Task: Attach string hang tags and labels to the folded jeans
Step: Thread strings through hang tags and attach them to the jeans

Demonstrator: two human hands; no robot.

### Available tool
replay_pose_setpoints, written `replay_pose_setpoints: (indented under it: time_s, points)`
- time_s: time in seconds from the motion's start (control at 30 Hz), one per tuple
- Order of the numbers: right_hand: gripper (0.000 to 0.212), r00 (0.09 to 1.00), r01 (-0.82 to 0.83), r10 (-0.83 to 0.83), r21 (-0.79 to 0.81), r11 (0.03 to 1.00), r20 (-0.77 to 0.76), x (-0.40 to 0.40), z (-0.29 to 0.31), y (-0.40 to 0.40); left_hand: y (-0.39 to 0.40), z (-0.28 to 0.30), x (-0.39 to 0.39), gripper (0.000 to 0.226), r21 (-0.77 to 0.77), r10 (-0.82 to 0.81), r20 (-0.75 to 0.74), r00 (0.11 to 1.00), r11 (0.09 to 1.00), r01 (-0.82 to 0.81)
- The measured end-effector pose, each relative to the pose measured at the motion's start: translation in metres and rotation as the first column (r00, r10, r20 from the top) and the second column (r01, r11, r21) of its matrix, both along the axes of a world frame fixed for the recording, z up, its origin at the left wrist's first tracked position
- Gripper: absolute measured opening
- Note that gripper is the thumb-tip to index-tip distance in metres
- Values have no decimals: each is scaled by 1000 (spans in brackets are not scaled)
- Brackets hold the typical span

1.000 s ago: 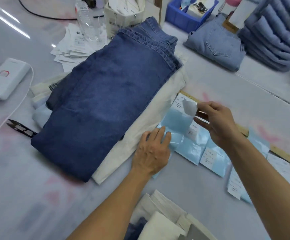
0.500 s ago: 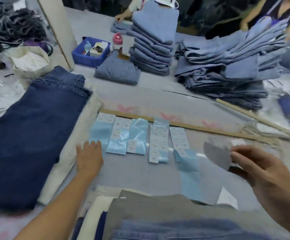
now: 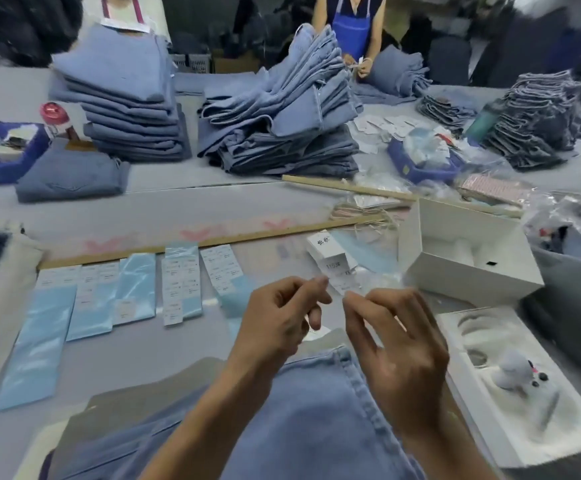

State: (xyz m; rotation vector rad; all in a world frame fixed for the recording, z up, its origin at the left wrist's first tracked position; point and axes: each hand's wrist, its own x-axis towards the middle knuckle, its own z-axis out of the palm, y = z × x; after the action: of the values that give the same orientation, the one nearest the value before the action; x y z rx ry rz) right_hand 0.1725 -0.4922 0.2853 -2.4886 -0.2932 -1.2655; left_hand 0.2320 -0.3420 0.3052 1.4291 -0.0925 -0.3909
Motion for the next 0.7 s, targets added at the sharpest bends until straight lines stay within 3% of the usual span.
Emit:
replay_pose_setpoints:
  time_s: [0.13,0.3,0.37,0.43,0.5,0.57,0.63,0.7]
  points:
    - [12,1000,-21,19,-122,992,-17,-11,2,-39,-34,5,-11,22,0,30,35,999,1000,-30]
    - [17,996,-39,29,-123,992,-81,-22,-14,-53,-59,-5,-19,15,101,47,109,993,993,-58]
    - [17,991,-70,68,-12,997,-116,-26,-19,-57,-63,-9,-21,16,150,50,158,986,986,-74]
    - [15,978,-98,139,251,963,-153,-30,-23,-60,-64,-14,-20,16,153,69,185,980,983,-98]
    - [17,966,-12,157,571,821,-205,-34,-24,-62,-61,-17,-18,15,125,44,187,981,990,-68]
    - [21,928,153,206,824,546,-309,-34,-21,-64,-61,-20,-18,14,144,-44,225,973,989,12]
    - [21,881,233,334,923,306,-334,-33,-23,-68,-63,-24,-18,13,193,-125,264,956,978,75]
    - [17,856,261,398,940,218,-330,-31,-24,-71,-65,-27,-17,13,243,-187,284,940,963,118]
